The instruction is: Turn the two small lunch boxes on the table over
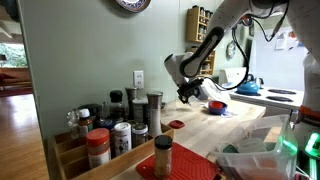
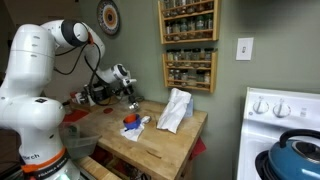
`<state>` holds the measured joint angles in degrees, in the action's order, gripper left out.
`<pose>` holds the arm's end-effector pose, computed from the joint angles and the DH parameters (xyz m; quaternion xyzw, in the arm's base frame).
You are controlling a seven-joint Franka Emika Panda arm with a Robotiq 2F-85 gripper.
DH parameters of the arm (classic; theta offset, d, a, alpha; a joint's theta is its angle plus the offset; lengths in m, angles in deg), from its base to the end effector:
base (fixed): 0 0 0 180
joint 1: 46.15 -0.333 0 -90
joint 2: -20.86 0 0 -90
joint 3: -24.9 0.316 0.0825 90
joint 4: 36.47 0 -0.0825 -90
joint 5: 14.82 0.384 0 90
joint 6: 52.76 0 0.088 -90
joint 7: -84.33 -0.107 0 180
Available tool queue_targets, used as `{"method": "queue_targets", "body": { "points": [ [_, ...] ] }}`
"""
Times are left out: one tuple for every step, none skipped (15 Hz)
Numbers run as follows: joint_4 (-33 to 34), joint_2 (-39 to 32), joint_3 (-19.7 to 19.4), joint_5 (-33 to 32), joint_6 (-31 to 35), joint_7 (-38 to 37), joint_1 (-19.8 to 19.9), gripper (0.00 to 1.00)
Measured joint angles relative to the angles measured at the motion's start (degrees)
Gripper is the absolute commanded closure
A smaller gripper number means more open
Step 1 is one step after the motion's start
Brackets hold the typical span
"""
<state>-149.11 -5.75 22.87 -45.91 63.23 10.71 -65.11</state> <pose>0.5572 0.1388 0.2145 0.9065 -0.3029 0.0192 0.2934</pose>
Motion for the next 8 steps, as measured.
{"method": "queue_targets", "body": {
  "points": [
    [-1.0,0.0,-0.1,-1.8,2.7,-0.7,0.2,0.38],
    [-1.7,0.0,-0.1,-2.8,4.4,-1.1,0.4,0.38],
    [-2.1,0.0,-0.2,-3.2,5.1,-1.3,0.5,0.38],
    [-2.1,0.0,-0.2,-3.4,5.3,-1.3,0.6,0.38],
    [-2.1,0.1,-0.2,-3.4,5.3,-1.3,0.6,0.63],
    [-2.1,0.1,-0.2,-3.4,5.4,-1.3,0.6,0.63],
    [-2.1,0.1,-0.2,-3.5,5.7,-1.2,0.6,0.63],
    [-2.1,0.0,-0.2,-4.1,7.4,-0.9,0.8,0.63]
  ]
}}
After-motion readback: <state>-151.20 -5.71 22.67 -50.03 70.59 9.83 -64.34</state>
